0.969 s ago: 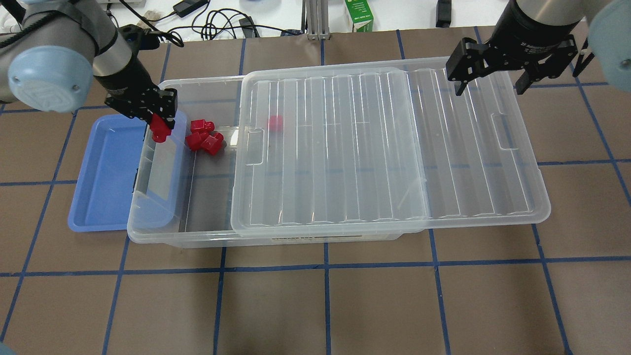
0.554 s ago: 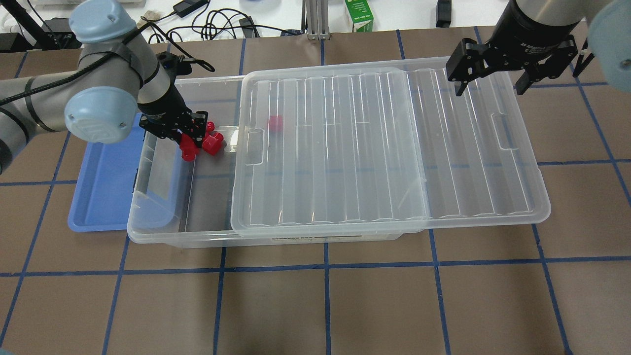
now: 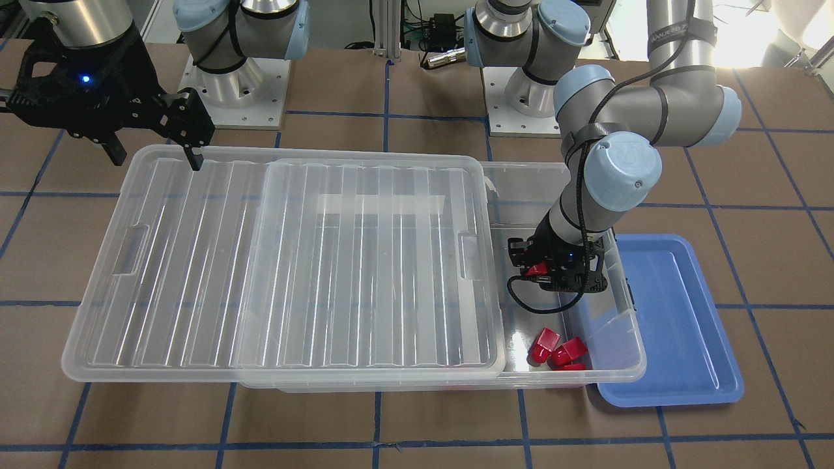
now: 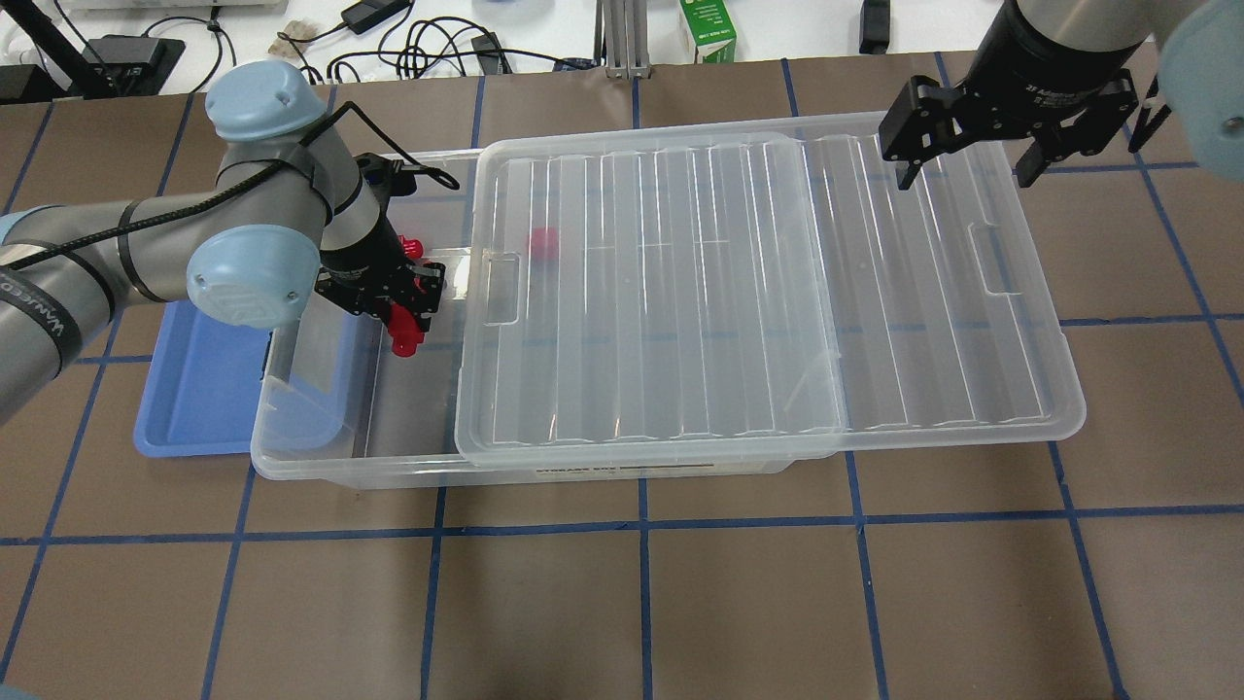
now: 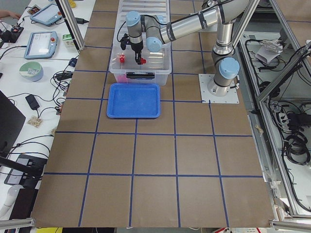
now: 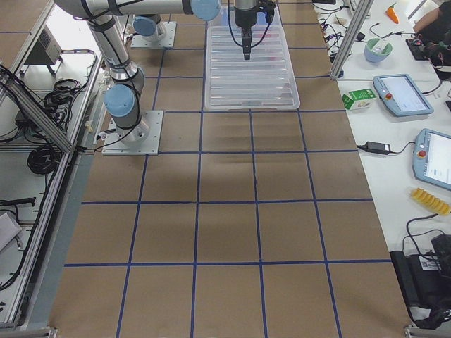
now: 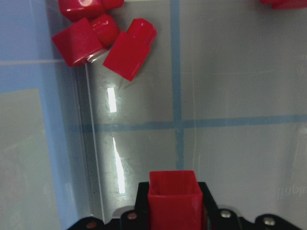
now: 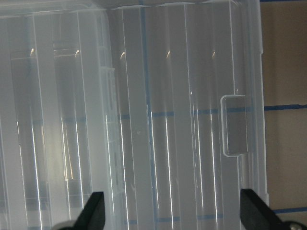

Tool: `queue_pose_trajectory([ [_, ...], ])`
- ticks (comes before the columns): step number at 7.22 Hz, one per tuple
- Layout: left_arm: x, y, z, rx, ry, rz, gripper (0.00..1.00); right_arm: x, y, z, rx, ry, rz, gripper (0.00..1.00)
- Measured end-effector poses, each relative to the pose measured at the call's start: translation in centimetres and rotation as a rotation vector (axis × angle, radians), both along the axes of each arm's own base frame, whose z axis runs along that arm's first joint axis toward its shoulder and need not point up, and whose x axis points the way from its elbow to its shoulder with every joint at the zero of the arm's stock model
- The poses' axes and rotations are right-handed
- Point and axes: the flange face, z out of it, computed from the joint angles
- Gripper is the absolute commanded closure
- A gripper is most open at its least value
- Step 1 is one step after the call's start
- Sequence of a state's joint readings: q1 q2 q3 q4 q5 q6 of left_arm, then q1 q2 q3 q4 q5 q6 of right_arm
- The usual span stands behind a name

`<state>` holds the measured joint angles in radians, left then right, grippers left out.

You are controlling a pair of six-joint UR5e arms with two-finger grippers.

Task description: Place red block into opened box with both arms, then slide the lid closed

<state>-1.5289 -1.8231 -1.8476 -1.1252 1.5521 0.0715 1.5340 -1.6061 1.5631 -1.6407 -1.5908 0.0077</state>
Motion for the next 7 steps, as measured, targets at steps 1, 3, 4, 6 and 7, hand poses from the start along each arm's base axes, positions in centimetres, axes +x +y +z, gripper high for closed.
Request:
queue_pose_trajectory([
  [1, 0.0, 0.4, -0.9, -0.001, 0.000, 0.000, 1.00, 0.0, 0.0, 0.0, 0.000, 0.000, 0.000, 0.00],
  [3, 0.2, 0.7, -2.0, 0.009, 0.000, 0.009, 0.99, 0.0, 0.0, 0.0, 0.000, 0.000, 0.000, 0.00],
  [4, 0.2, 0.8, -2.7, 0.021, 0.001, 0.011, 0.88, 0.0, 0.0, 0.0, -0.001, 0.000, 0.000, 0.00],
  [6, 0.3, 1.0, -3.6, 0.038, 0.001, 0.014, 0.64, 0.0, 0.0, 0.0, -0.001, 0.000, 0.000, 0.00],
  [7, 0.3, 1.0, -4.0, 0.041, 0.001, 0.014, 0.50, 0.0, 0.0, 0.0, -0.001, 0.000, 0.000, 0.00],
])
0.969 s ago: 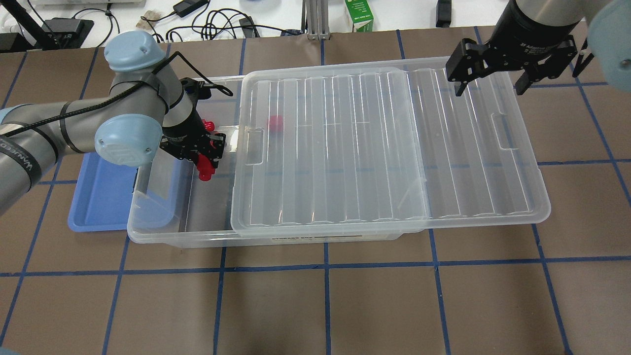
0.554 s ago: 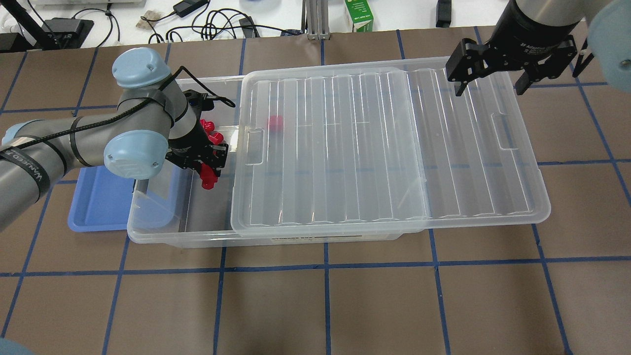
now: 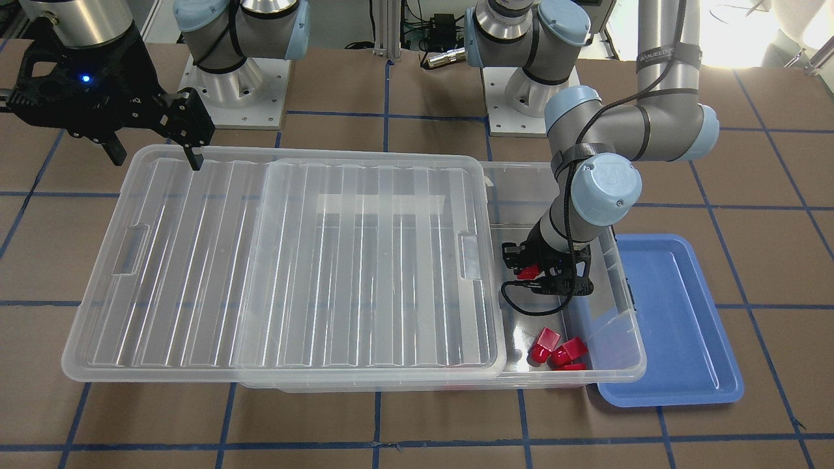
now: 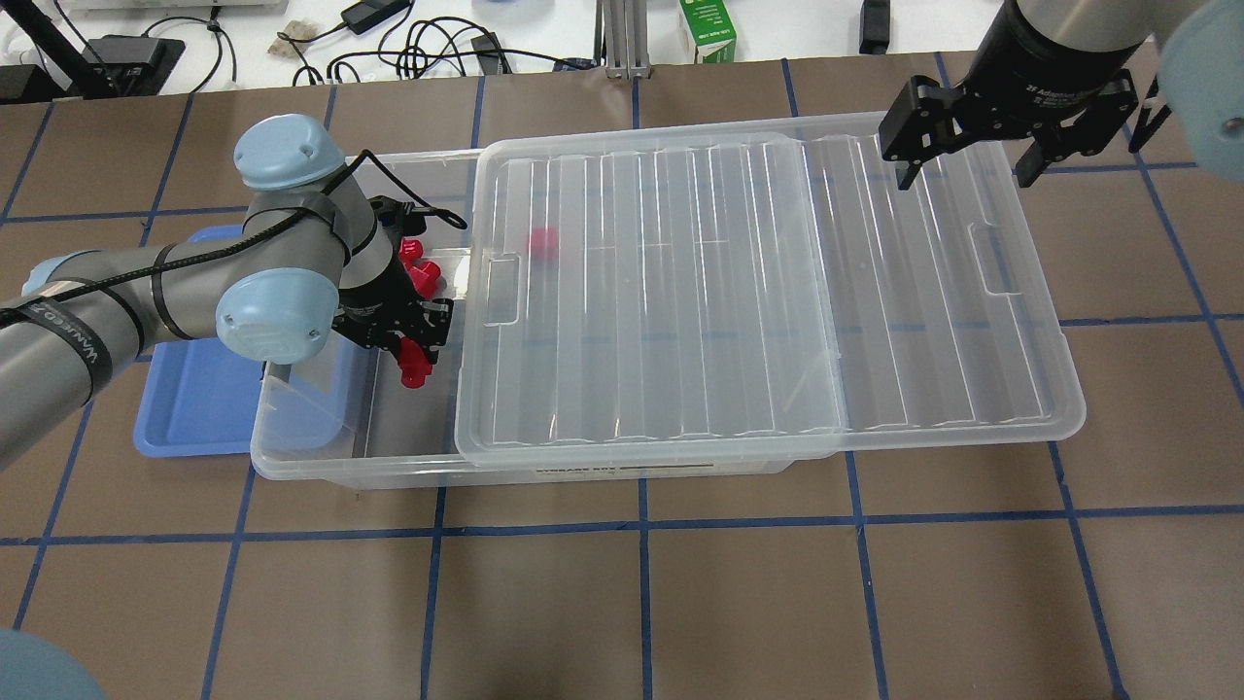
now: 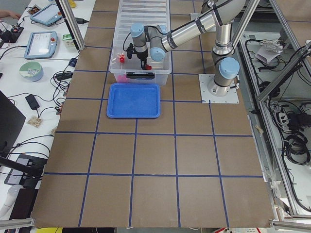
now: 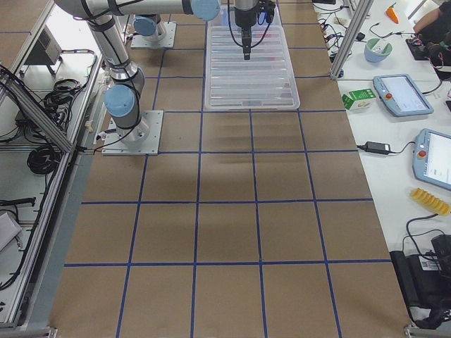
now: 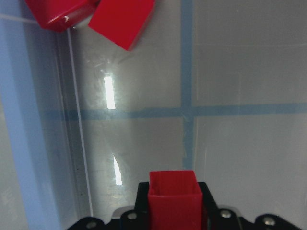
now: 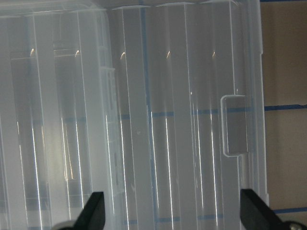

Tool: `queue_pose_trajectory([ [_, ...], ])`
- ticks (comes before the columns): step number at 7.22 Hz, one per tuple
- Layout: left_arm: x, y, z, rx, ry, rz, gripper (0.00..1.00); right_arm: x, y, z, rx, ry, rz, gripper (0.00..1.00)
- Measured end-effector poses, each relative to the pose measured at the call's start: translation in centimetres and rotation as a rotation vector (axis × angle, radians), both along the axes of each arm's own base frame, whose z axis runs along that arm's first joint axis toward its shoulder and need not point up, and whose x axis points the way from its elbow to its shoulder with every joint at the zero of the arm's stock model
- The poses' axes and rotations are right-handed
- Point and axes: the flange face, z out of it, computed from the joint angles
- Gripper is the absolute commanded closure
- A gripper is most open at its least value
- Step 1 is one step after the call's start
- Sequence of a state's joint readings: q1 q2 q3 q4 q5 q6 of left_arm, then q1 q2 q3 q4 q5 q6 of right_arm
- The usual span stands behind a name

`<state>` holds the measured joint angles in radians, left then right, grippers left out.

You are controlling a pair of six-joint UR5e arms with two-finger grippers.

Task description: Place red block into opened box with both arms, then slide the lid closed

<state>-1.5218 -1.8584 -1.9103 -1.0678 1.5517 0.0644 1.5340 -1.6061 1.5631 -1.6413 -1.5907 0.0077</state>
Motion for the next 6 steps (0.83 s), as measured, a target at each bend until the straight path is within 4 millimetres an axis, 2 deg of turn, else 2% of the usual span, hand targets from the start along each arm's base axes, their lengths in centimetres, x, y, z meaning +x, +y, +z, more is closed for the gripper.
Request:
queue_pose_trajectory([
  [1, 0.0, 0.0, -0.6, 0.002, 0.000, 0.000, 0.37, 0.0, 0.0, 0.0, 0.000, 0.000, 0.000, 0.00],
  [2, 0.0, 0.1, -1.2, 0.002, 0.000, 0.000, 0.21, 0.0, -0.1, 0.0, 0.001, 0.001, 0.002, 0.00],
  [4, 0.2, 0.0, -1.8, -0.005, -0.001, 0.004, 0.00, -0.9, -0.5, -0.2, 0.012, 0.010, 0.018, 0.00],
  [5, 0.7, -0.3, -1.3, -0.018, -0.002, 0.012, 0.00, -2.7, -1.1, -0.7, 0.036, 0.020, 0.015, 0.00],
  [6, 1.8, -0.7, -0.1, -0.038, -0.005, 0.028, 0.00, -5.8, -1.6, -1.2, 0.059, 0.022, -0.001, 0.00],
])
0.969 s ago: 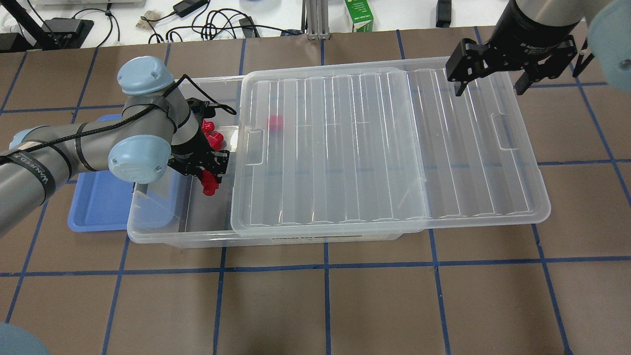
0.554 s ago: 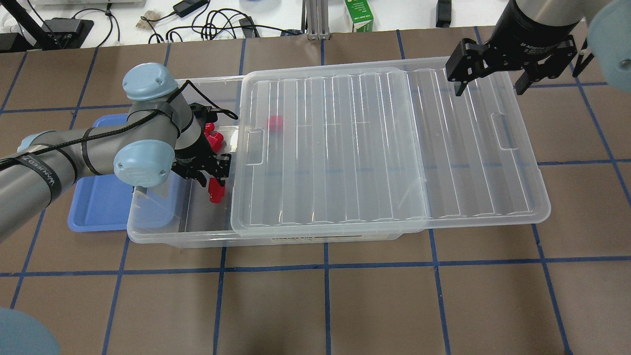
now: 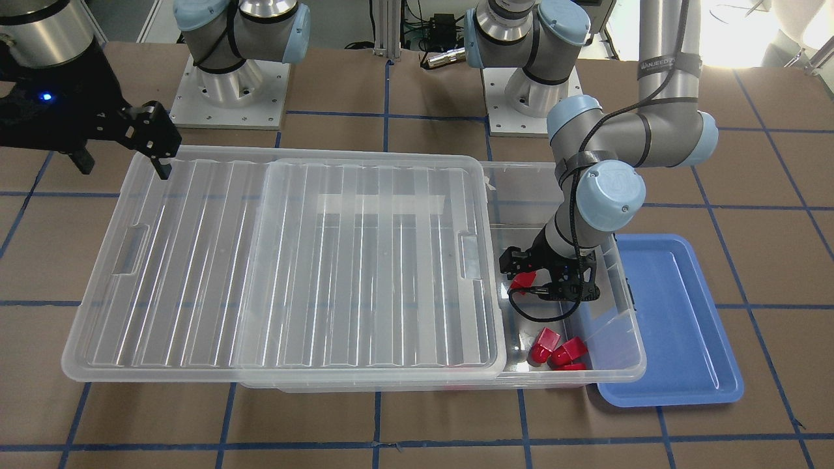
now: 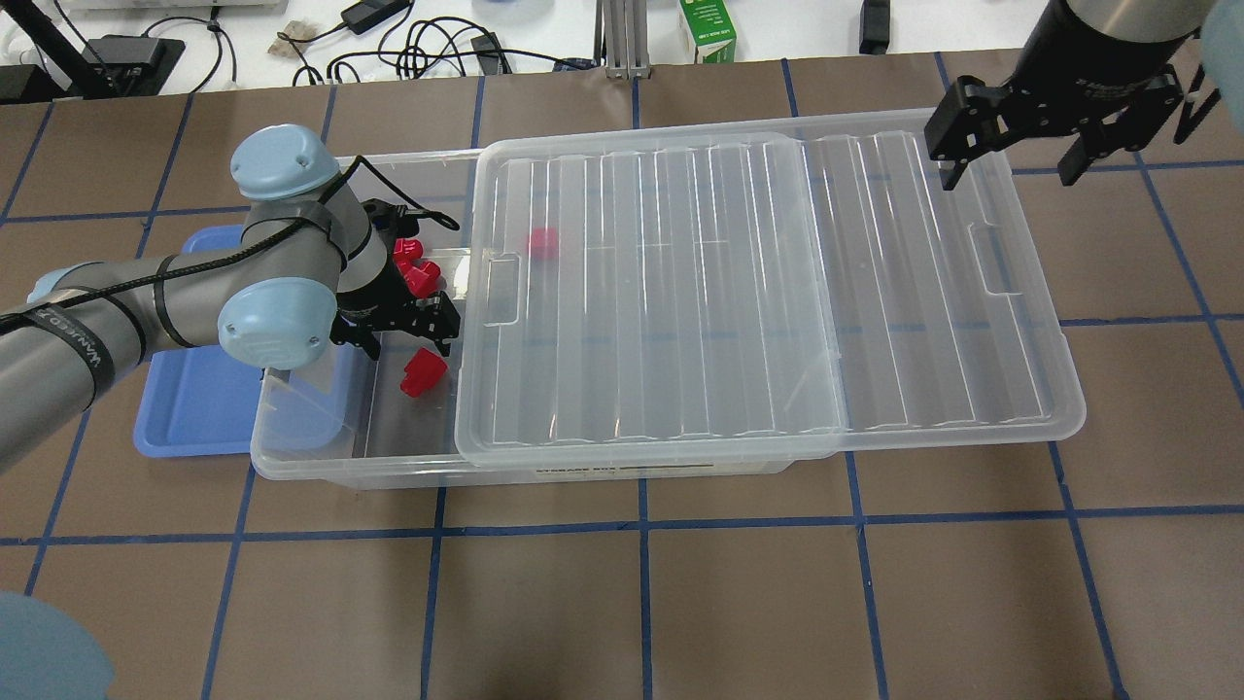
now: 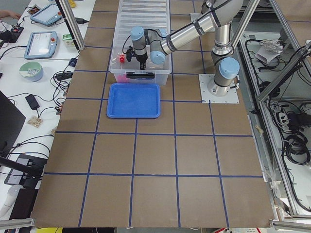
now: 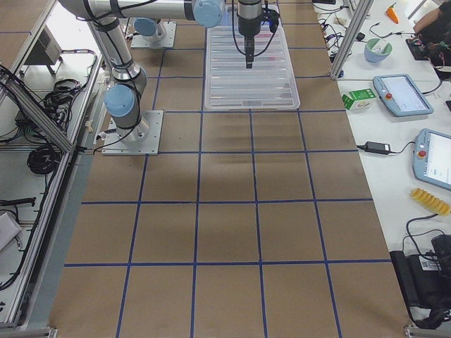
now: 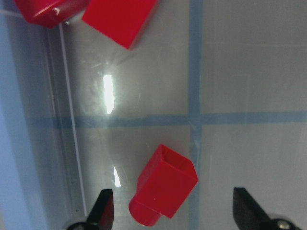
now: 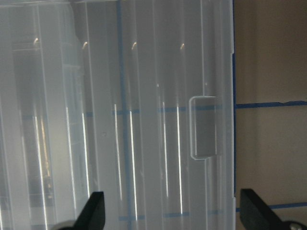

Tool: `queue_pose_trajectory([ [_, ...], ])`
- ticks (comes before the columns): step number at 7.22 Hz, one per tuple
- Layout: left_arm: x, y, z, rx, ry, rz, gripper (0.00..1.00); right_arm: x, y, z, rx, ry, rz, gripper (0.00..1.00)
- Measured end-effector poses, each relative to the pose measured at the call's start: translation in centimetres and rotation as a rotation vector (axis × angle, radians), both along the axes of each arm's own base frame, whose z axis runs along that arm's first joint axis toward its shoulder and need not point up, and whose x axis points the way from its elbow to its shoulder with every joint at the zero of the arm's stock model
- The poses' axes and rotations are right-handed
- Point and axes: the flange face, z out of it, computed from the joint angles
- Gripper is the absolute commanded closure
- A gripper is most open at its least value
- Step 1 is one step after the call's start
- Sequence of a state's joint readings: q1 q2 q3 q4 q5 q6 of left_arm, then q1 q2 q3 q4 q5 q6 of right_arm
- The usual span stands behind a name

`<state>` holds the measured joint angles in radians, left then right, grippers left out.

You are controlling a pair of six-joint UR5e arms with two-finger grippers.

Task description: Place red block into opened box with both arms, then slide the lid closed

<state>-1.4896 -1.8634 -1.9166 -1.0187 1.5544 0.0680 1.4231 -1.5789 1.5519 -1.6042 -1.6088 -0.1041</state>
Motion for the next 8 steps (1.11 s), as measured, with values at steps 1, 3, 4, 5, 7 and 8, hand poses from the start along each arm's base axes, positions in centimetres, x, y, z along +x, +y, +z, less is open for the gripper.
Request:
queue_pose_trajectory([
  [1, 0.8, -0.3, 2.0, -0.021, -0.002, 0.015, 0.00, -3.8, -0.2, -0.5, 0.028, -0.001, 0.003, 0.00],
  [3, -1.3, -0.6, 8.6, -0.057, -0.002, 0.039, 0.00, -11.5, 0.3, -2.3, 0.068, -0.008, 0.049, 0.00],
  [4, -3.4, -0.5, 12.7, -0.073, -0.004, 0.036, 0.00, -13.7, 0.6, -4.4, 0.075, -0.012, 0.065, 0.00],
  [5, -4.8, -0.2, 17.3, -0.075, -0.007, 0.028, 0.00, -14.6, 0.9, -7.6, 0.070, -0.011, 0.073, 0.00],
  [7, -5.5, 1.1, 25.3, -0.087, -0.010, 0.020, 0.00, -14.9, 0.7, -13.7, 0.046, -0.020, 0.080, 0.00],
  [8, -5.3, 1.7, 27.6, -0.107, -0.015, 0.013, 0.00, -14.8, 0.5, -14.8, 0.041, -0.031, 0.080, 0.00],
])
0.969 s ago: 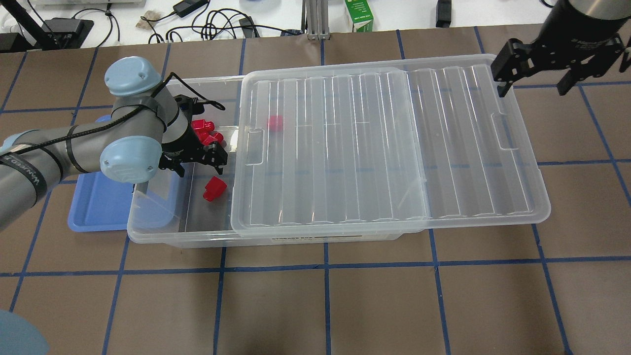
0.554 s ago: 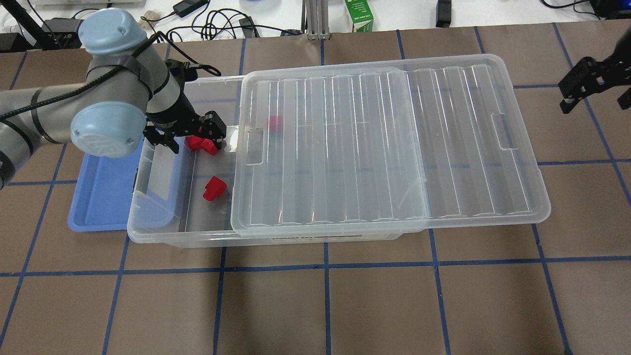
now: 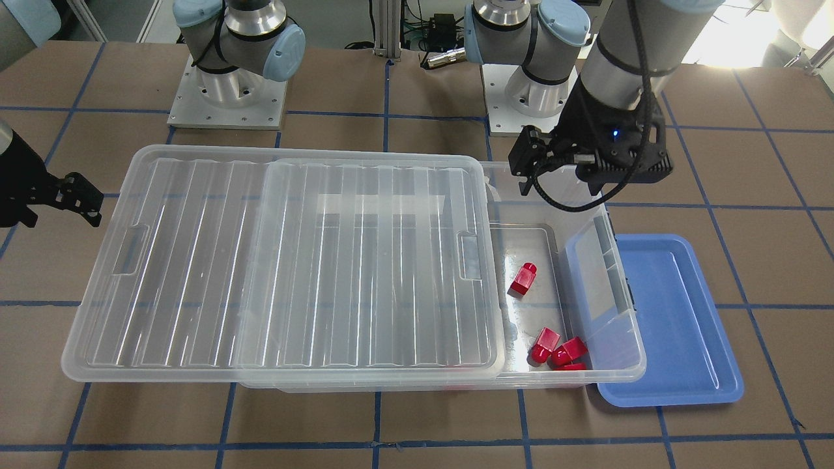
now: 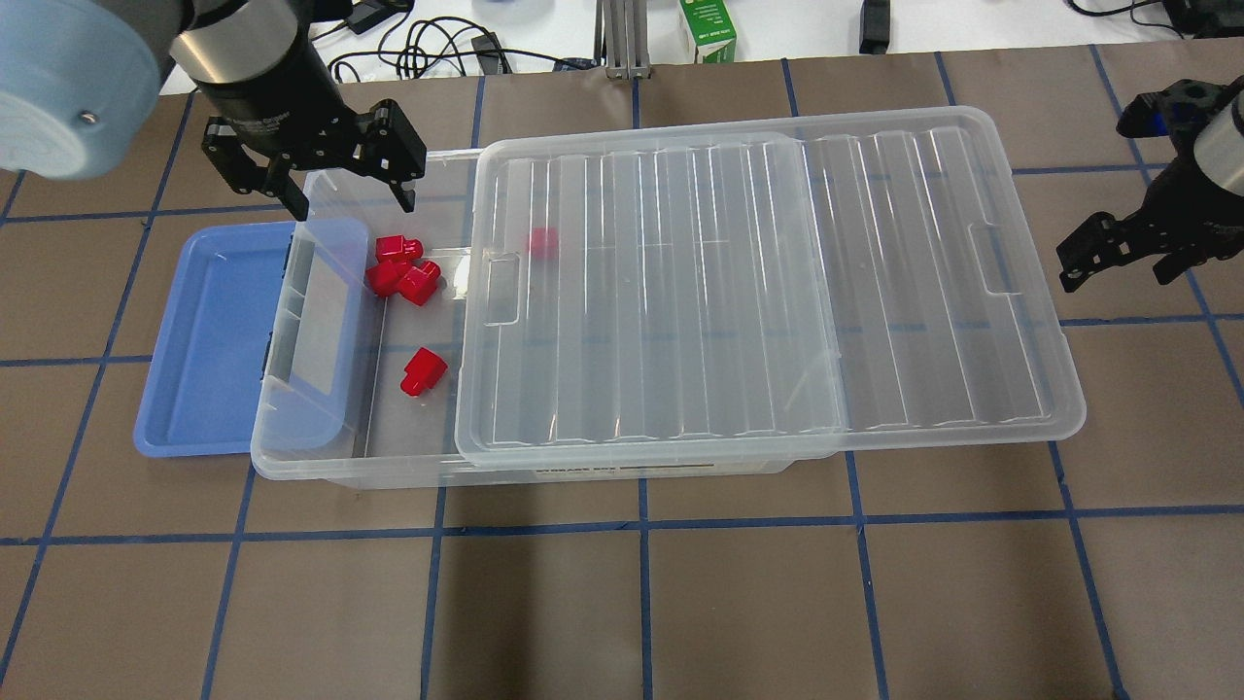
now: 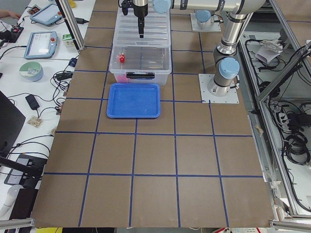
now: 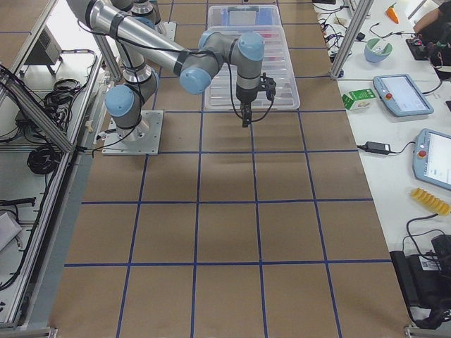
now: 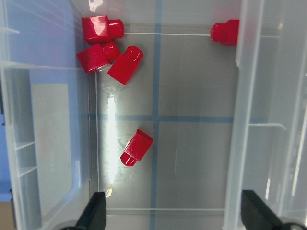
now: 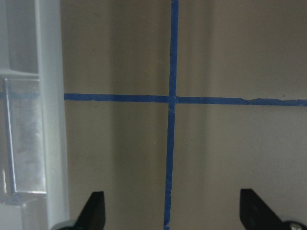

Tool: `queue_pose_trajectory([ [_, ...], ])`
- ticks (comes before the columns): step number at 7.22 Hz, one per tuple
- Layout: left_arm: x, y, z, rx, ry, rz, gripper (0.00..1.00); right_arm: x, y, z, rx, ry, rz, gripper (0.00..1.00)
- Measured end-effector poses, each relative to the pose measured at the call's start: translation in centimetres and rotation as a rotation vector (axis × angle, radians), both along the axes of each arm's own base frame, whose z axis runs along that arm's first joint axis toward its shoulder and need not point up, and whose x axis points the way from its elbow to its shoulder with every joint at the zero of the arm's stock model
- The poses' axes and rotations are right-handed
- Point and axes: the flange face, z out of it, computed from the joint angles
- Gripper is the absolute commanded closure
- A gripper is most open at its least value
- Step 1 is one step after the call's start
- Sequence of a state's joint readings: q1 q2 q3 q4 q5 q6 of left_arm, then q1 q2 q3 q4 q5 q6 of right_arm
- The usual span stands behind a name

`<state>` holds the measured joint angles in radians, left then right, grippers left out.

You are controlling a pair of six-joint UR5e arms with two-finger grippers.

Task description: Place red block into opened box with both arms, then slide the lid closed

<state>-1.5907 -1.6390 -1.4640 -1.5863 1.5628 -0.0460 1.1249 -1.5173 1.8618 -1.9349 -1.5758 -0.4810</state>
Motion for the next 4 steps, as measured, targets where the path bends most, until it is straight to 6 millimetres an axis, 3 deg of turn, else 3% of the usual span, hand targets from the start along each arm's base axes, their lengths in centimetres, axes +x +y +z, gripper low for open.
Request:
queue_pose_trajectory([
  [1, 0.2, 0.6, 1.1, -0.013, -0.014, -0.009, 0.00, 0.2, -0.1, -0.3, -0.008, -0.015, -0.003, 0.00],
  [4, 0.8, 1.3, 1.5, -0.036, -0.020, -0.017, 0.00, 1.8, -0.3, -0.9, -0.016, -0.051, -0.004, 0.00],
])
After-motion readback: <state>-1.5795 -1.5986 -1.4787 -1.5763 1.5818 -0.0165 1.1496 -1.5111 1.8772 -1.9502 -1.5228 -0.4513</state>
